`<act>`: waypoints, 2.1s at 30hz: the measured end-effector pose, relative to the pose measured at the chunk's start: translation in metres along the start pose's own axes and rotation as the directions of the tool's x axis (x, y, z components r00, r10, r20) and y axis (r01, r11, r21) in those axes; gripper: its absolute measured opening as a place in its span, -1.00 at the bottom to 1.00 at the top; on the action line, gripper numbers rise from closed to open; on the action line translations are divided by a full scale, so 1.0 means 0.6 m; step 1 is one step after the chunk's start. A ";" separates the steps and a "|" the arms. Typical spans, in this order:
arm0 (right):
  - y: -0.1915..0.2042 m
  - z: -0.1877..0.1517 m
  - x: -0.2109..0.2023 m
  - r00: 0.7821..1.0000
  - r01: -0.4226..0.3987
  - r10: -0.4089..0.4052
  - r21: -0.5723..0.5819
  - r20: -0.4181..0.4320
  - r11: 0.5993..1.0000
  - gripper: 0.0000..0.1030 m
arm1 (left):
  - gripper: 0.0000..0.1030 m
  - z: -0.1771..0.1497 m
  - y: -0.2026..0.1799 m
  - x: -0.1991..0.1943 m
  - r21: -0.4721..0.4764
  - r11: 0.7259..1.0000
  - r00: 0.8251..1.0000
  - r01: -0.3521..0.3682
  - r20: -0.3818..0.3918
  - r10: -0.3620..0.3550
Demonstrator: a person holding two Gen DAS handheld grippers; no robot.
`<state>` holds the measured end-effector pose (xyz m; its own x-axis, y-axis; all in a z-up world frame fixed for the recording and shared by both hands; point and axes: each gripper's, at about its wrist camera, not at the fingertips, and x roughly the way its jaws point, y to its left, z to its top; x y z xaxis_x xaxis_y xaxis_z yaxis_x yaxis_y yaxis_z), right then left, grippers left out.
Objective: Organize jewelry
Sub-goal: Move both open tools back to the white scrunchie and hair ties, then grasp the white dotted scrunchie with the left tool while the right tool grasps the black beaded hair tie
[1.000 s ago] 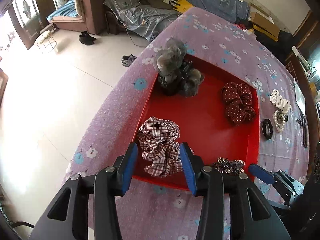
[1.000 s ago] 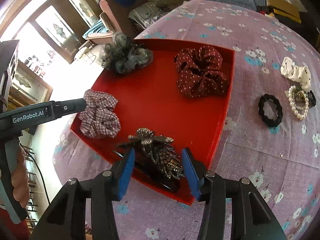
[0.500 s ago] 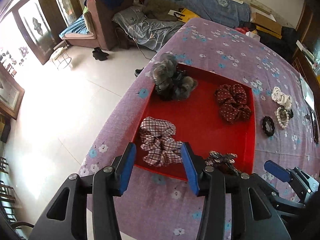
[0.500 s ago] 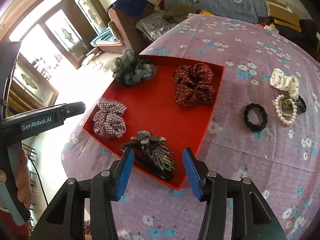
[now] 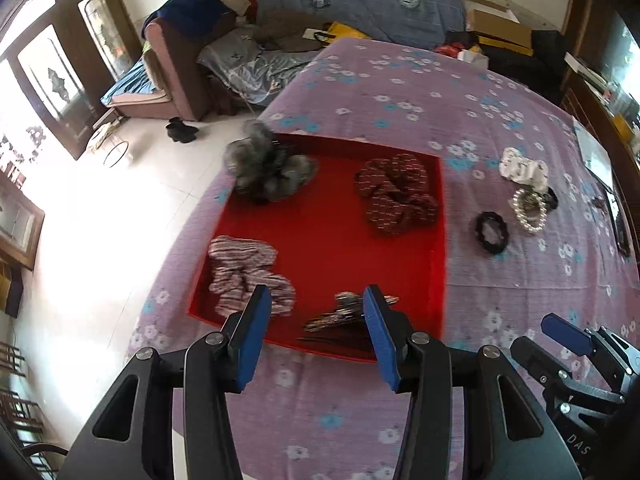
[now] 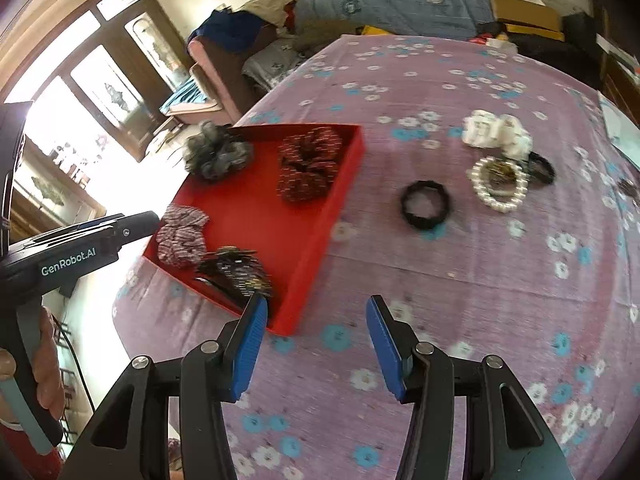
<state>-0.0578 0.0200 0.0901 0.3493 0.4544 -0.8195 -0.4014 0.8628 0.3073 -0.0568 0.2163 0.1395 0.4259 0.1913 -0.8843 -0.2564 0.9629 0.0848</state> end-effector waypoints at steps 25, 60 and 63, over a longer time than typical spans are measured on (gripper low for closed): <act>-0.369 0.060 -0.022 0.989 0.108 -0.137 0.348 0.060 0.931 0.09 | -0.01 0.169 -0.308 0.127 0.098 0.958 0.962 0.270 -0.070 -0.264; -0.391 0.183 0.085 0.965 0.225 -0.249 0.223 0.083 0.948 -0.83 | -0.75 0.249 -0.415 0.271 0.040 0.910 0.898 0.412 -0.185 -0.399; -0.386 0.179 0.054 0.967 0.196 -0.229 0.248 0.113 0.949 -0.83 | -0.75 0.247 -0.399 0.233 0.046 0.902 0.895 0.430 -0.156 -0.419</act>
<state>0.1375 -0.1415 0.0444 0.5257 0.2664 -0.8079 -0.1024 0.9626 0.2508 0.1926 0.0405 0.0633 0.3529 -0.2620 -0.8983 -0.0082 0.9591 -0.2829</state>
